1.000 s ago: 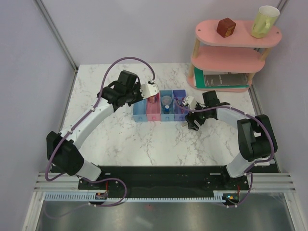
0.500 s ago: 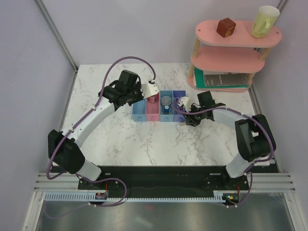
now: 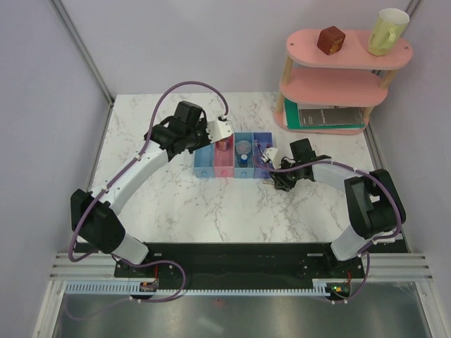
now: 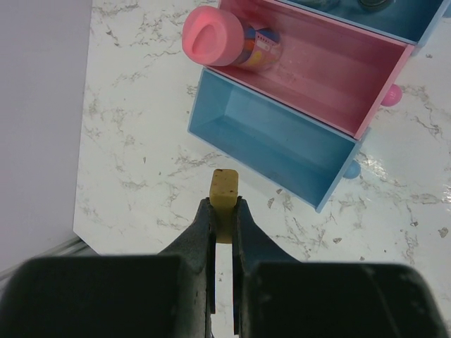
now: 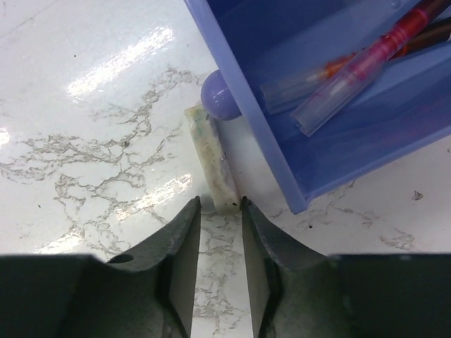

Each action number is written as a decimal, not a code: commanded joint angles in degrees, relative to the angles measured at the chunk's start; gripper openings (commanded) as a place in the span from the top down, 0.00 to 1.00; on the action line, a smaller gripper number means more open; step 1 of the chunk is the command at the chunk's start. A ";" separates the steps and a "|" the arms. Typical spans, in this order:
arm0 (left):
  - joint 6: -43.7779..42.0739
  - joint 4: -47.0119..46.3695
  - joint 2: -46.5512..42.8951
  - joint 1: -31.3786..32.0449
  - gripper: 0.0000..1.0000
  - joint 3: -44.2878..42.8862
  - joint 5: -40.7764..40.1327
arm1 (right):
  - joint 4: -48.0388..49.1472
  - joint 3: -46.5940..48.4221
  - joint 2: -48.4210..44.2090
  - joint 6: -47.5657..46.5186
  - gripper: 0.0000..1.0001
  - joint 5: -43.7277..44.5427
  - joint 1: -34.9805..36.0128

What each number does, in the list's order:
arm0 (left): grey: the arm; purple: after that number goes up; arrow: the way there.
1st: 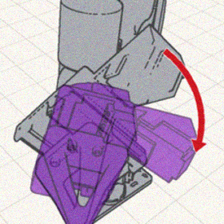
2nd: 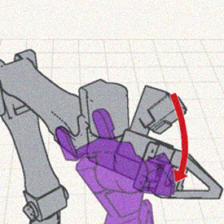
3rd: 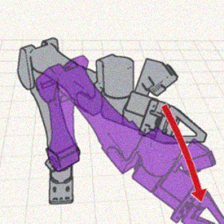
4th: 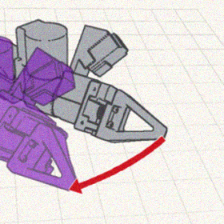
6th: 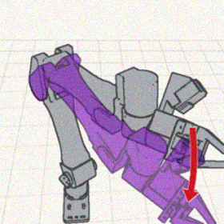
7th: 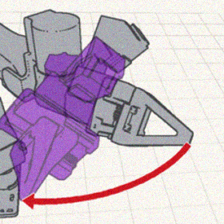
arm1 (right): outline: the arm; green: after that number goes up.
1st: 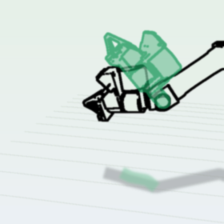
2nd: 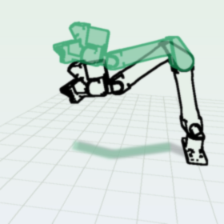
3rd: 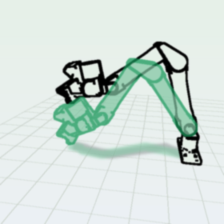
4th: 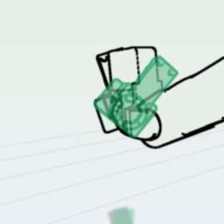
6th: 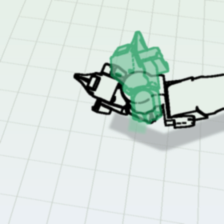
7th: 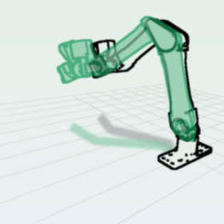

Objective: Sort the stationery into containers
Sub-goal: Pick up the stationery from the center of the board, then place the stationery in the storage box.

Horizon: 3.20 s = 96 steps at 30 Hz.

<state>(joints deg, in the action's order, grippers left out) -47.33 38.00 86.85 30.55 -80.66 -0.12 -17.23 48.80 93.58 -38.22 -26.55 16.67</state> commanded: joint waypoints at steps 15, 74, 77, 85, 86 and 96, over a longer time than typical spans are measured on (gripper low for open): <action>2.68 -0.91 2.88 -0.40 0.98 1.47 -0.14 | -1.22 0.95 -1.91 1.13 0.61 -0.88 2.14; 19.20 -2.75 -23.65 -10.94 0.00 10.96 -1.99 | -12.04 33.87 0.71 7.27 0.96 9.75 15.32; 20.61 -2.84 -26.20 -12.44 0.00 11.67 -0.94 | -11.60 40.31 7.21 7.80 0.96 10.81 17.61; 20.88 -2.49 -29.89 -12.62 0.00 12.64 -0.14 | -9.23 51.82 21.72 8.77 0.96 11.69 21.13; 20.79 -2.32 -30.07 -12.62 0.00 12.64 -0.23 | -8.96 52.54 23.56 8.77 0.96 11.69 21.30; 21.23 -1.96 -30.60 -12.62 0.00 12.28 -0.14 | -7.82 60.36 31.75 9.48 0.96 11.87 24.99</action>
<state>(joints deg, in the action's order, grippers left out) -28.42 36.14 57.21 18.22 -68.16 -1.13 -27.38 104.68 123.87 -29.78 -14.52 40.14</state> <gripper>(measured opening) 0.993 0.173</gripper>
